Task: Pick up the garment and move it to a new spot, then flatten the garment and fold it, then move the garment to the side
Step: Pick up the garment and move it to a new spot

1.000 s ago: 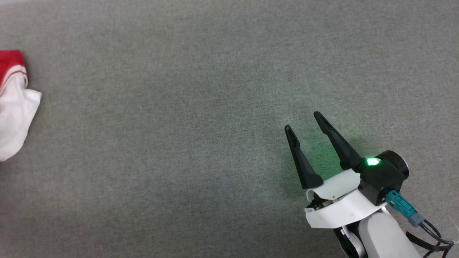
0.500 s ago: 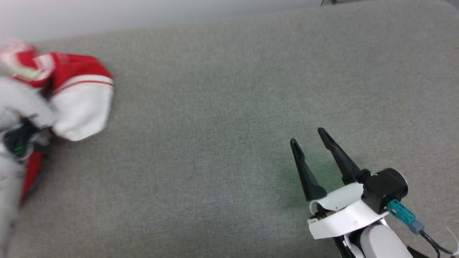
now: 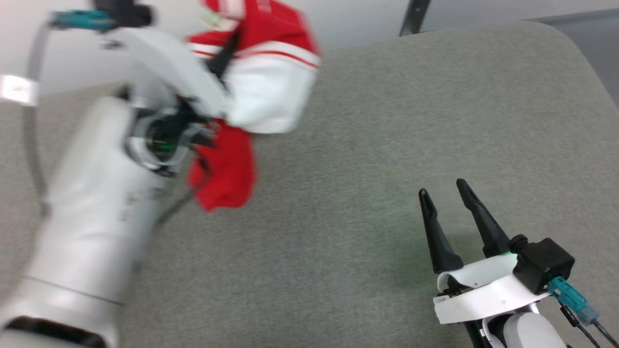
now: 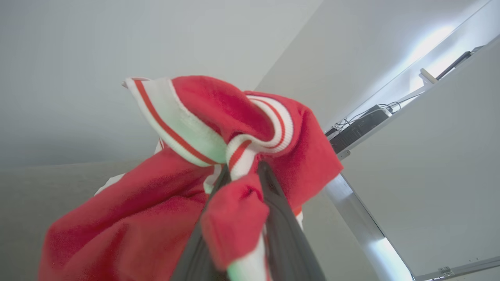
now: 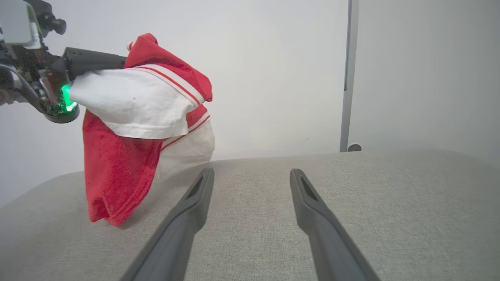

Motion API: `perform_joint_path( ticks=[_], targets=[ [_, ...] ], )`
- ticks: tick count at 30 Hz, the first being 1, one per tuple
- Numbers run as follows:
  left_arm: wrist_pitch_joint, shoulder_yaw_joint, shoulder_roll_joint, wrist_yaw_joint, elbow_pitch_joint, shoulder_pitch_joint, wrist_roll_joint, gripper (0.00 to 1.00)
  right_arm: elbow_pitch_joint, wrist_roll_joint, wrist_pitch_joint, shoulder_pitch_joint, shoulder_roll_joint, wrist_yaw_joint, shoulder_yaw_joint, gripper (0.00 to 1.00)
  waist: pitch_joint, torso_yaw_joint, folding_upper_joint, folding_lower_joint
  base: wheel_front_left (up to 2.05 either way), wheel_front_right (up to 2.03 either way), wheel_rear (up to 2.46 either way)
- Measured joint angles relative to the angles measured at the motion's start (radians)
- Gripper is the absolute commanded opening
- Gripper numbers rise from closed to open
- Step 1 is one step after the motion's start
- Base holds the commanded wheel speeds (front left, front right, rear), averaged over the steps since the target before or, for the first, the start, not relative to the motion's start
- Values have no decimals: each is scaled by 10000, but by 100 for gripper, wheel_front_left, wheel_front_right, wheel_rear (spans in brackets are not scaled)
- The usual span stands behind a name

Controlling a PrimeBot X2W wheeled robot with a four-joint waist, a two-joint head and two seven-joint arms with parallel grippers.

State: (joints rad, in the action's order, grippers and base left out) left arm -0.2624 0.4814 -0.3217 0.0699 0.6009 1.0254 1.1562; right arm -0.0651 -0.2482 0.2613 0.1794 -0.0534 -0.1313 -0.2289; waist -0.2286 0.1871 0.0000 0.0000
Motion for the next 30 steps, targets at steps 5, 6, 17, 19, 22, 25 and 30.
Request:
perform_joint_path(
  ticks=[5,6,17,19,22,25,30],
  targets=[
    [-357,504,1139,-77,395,-475,320,0,65,-282,0,-39,10,0,213,100,-65,412,0,1,0,0,0],
    [-399,646,1273,-67,575,-604,305,0,67,-339,0,-58,8,0,263,100,-71,502,0,1,0,0,0],
    [-560,2136,1377,184,3139,-625,-1034,0,224,-849,2,-3,8,0,215,100,-324,1485,0,1,0,0,0],
    [-593,2307,1319,232,3578,-508,-1210,0,247,-976,2,-3,8,0,184,100,-404,1635,0,1,0,0,0],
    [-721,2433,1350,286,4178,-296,-1277,0,263,-1060,2,-3,8,0,174,100,-531,1814,0,1,0,0,0],
    [-849,2585,1388,378,4575,-128,-1363,0,268,-1114,0,-3,8,0,173,100,-642,1938,0,1,0,0,0],
    [-792,2644,1461,535,5018,50,-1360,100,272,-1126,2,12,8,0,226,100,-737,2013,0,1,0,0,0]
  ],
)
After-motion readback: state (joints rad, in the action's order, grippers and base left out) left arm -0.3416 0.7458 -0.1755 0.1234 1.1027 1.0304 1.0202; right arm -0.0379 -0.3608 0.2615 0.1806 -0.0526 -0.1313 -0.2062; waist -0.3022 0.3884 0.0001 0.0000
